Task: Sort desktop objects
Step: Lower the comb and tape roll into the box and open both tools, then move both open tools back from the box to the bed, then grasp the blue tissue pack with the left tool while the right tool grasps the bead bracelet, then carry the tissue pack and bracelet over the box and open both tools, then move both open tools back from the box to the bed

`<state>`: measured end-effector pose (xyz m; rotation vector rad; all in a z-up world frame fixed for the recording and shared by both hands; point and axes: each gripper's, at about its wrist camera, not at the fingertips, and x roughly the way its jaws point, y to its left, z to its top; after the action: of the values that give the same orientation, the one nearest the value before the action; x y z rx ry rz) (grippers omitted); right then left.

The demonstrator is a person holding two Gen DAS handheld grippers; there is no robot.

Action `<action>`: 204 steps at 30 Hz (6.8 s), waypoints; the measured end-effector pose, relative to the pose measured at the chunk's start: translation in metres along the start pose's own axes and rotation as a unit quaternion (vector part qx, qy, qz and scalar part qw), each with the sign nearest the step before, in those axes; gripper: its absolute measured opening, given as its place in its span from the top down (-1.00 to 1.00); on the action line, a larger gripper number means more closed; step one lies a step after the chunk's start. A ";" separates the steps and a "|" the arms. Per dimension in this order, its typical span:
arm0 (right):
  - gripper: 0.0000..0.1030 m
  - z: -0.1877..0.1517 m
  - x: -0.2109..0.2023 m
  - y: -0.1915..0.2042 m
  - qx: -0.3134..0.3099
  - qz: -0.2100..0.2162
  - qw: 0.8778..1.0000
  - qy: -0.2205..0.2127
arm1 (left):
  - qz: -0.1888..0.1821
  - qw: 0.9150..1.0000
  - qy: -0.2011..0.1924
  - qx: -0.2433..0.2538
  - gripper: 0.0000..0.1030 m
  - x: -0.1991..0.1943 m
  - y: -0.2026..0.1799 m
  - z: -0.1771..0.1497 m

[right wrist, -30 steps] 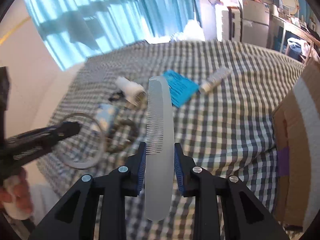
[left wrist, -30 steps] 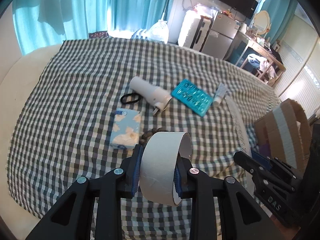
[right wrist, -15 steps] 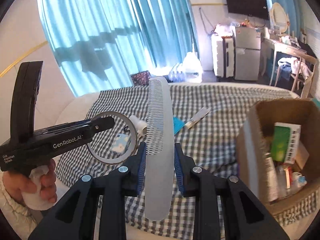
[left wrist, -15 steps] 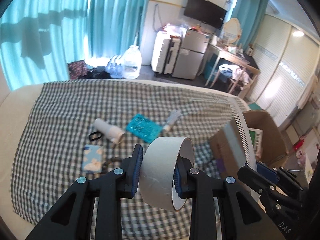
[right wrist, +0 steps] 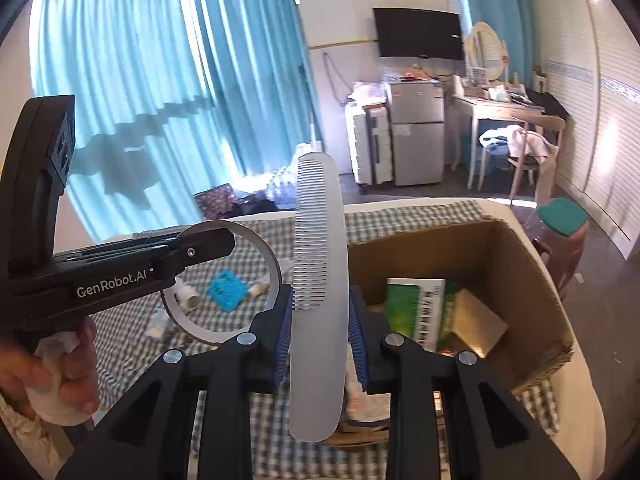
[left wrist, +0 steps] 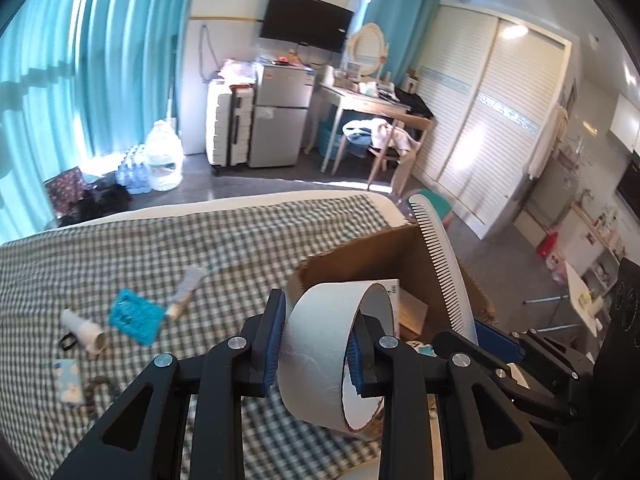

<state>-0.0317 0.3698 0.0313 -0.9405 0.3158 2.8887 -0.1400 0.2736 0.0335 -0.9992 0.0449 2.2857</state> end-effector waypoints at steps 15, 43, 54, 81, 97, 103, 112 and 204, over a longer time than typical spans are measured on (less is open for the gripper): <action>0.14 -0.032 0.044 -0.097 0.068 -0.071 0.993 0.062 | -0.009 0.996 0.086 0.014 -0.31 0.092 -0.048 -0.028; -0.63 -0.036 -0.019 0.099 -0.038 0.032 0.999 -0.020 | 0.290 0.953 -0.008 -0.092 -1.00 -0.109 0.135 -0.114; -0.64 -0.063 0.021 0.145 -0.068 0.068 0.995 0.008 | 0.301 0.939 0.008 -0.164 -1.00 -0.112 0.214 -0.173; -0.64 -0.111 0.189 0.168 -0.093 0.055 0.980 0.168 | 0.268 0.926 0.129 -0.233 -1.00 0.058 0.348 -0.197; -0.37 -0.131 0.276 0.259 -0.168 0.089 0.962 0.195 | 0.261 0.924 0.121 -0.253 -0.02 0.018 0.378 -0.207; 0.25 -0.153 0.307 0.265 -0.165 0.057 0.960 0.218 | 0.262 0.917 0.135 -0.268 -0.02 0.004 0.381 -0.220; 0.78 -0.132 0.258 0.238 -0.095 0.090 0.973 0.191 | 0.255 0.927 0.124 -0.245 -0.02 -0.004 0.354 -0.207; -0.50 -0.044 -0.023 0.019 0.051 -0.012 0.999 -0.016 | 0.247 0.969 0.002 -0.023 -1.00 -0.065 0.065 -0.106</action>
<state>0.0095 0.3415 0.0129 -0.8737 0.4416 2.8335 -0.0754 0.1581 -0.0121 -1.1126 0.2706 2.7431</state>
